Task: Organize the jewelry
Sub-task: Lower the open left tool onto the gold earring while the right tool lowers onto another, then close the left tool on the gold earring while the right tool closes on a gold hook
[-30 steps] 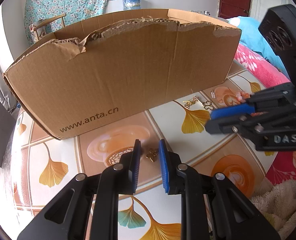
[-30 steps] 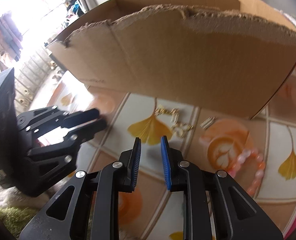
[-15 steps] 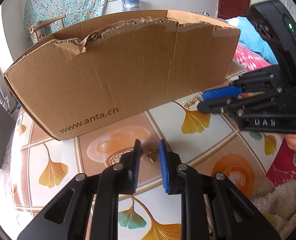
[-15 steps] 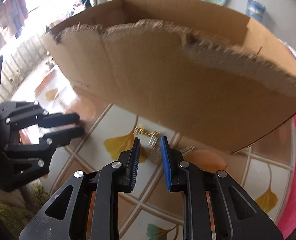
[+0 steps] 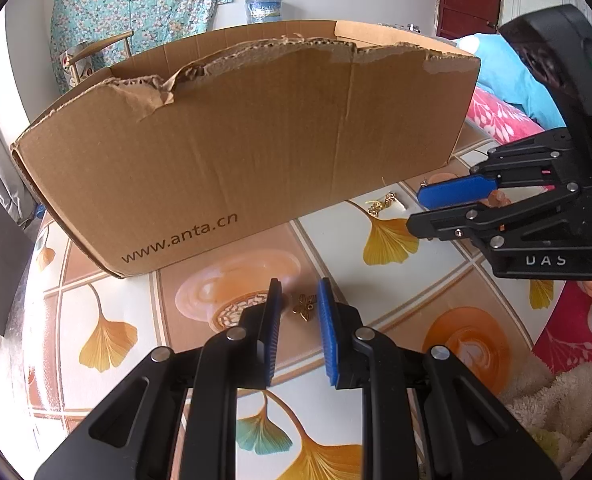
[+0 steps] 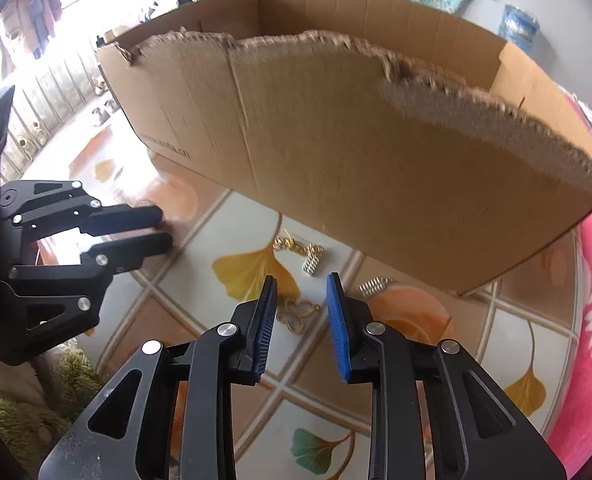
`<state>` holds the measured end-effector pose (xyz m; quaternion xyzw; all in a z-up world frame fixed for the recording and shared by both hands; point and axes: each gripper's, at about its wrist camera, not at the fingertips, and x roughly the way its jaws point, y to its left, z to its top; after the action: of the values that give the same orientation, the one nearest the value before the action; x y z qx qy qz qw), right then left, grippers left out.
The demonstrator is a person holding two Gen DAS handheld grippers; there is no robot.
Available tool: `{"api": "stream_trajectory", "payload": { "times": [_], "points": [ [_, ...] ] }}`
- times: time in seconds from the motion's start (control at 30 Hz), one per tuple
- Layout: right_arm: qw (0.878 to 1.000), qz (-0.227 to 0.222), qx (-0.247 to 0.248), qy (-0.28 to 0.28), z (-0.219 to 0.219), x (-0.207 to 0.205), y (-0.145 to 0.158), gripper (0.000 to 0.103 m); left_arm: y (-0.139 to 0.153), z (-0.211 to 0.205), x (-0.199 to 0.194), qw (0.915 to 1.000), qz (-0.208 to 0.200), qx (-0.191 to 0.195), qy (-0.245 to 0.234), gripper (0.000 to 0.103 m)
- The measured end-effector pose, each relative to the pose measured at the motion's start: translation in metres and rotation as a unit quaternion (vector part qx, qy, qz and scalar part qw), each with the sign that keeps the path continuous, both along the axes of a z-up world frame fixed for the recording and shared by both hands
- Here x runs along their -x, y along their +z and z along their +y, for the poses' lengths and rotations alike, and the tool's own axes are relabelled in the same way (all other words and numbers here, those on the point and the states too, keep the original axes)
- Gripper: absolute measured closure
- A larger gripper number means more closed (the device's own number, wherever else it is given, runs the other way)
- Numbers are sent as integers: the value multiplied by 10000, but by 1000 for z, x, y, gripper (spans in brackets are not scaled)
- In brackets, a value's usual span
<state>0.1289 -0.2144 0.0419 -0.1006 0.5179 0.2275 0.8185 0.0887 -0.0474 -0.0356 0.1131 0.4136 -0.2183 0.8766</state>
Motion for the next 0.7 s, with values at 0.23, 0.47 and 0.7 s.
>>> {"api": "stream_trajectory", "payload": {
  "times": [0.23, 0.47, 0.7],
  "points": [
    [9992, -101, 127, -368, 8, 16, -1, 76, 0, 1, 1, 10000, -4, -13, 60, 85],
    [9981, -215, 114, -575, 20, 27, -6, 83, 1, 2, 2, 10000, -4, -7, 79, 85],
    [9979, -193, 25, -617, 24, 29, -9, 92, 1, 2, 4, 9999, -10, 1, 103, 85]
  ]
}}
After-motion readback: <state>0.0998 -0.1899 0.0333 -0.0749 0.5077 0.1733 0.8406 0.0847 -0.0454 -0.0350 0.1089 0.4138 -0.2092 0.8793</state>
